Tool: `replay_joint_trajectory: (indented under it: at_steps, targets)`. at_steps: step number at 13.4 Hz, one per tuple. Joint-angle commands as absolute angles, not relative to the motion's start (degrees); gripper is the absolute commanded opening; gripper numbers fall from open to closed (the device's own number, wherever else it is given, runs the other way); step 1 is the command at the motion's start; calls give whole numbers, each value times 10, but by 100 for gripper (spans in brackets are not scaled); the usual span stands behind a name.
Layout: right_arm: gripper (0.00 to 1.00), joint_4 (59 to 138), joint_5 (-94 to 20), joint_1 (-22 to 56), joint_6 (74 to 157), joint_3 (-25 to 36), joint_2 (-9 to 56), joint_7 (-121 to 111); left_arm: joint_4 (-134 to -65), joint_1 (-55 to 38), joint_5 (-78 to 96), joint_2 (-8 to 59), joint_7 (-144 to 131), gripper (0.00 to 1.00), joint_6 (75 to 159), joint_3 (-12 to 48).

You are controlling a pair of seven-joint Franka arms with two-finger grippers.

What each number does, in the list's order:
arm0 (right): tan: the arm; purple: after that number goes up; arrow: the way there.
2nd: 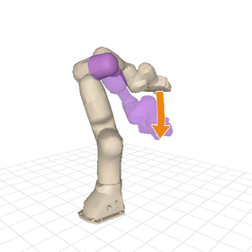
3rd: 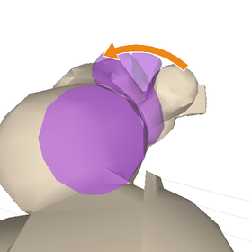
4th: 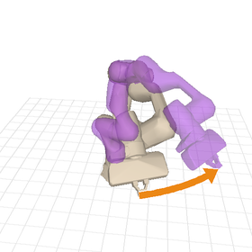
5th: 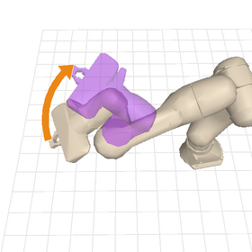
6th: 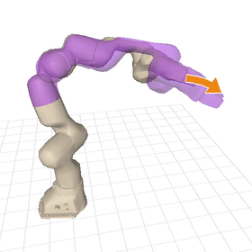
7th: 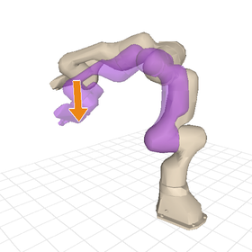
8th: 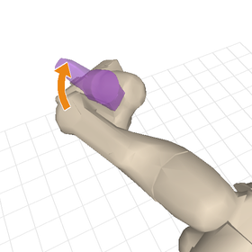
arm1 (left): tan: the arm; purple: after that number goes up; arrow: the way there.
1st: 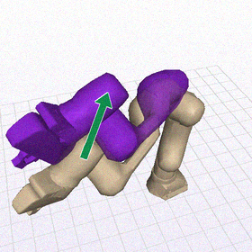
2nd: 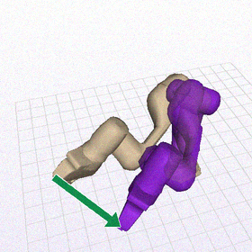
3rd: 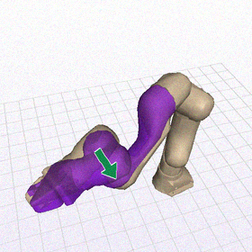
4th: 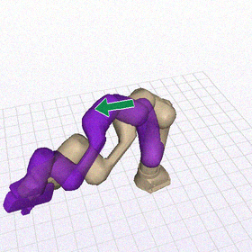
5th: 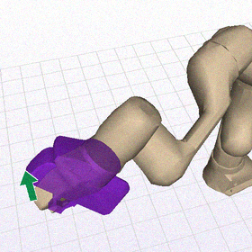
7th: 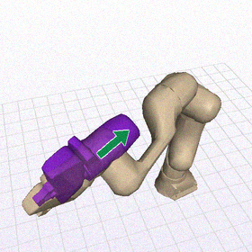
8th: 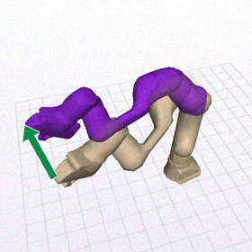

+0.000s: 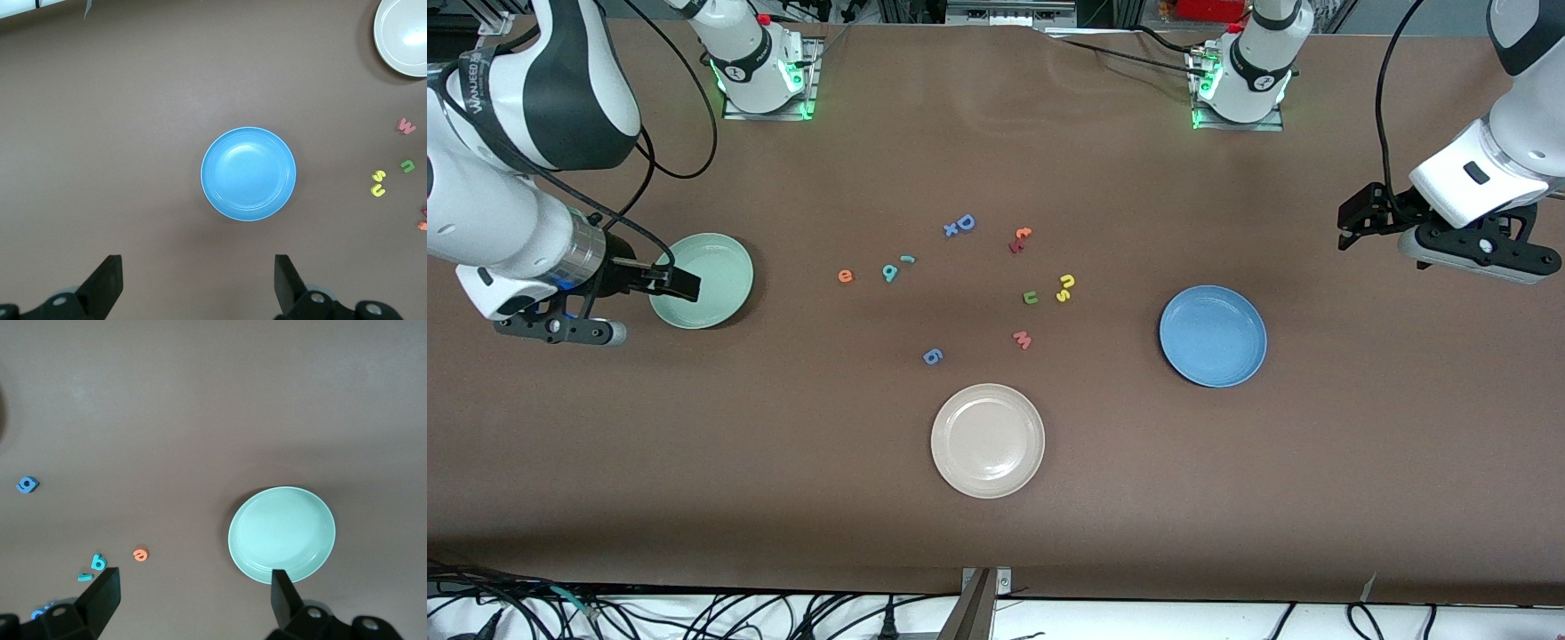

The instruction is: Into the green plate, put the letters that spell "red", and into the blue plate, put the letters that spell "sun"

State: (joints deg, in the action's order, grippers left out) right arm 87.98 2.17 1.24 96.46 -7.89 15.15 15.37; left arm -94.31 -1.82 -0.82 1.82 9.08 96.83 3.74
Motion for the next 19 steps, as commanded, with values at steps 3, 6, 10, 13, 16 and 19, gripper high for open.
replay_joint_trajectory:
  at_steps: [3,6,10,13,16,19]
  targets:
    - [100,876,10,11,962,-78,148,147,-940,-18,-17,14,85,100,961,39]
    - [100,876,10,11,962,-78,147,147,-940,-18,-17,14,85,100,961,39]
    - [100,876,-2,11,962,-77,148,146,-940,-19,-17,14,85,100,961,39]
    - [100,876,-2,11,962,-77,147,145,-940,-19,-17,14,85,100,961,39]
    - [100,876,-3,11,962,-77,147,145,-940,-19,-17,14,85,100,961,39]
    - [100,876,-3,11,962,-77,147,145,-940,-18,-17,14,85,100,961,39]
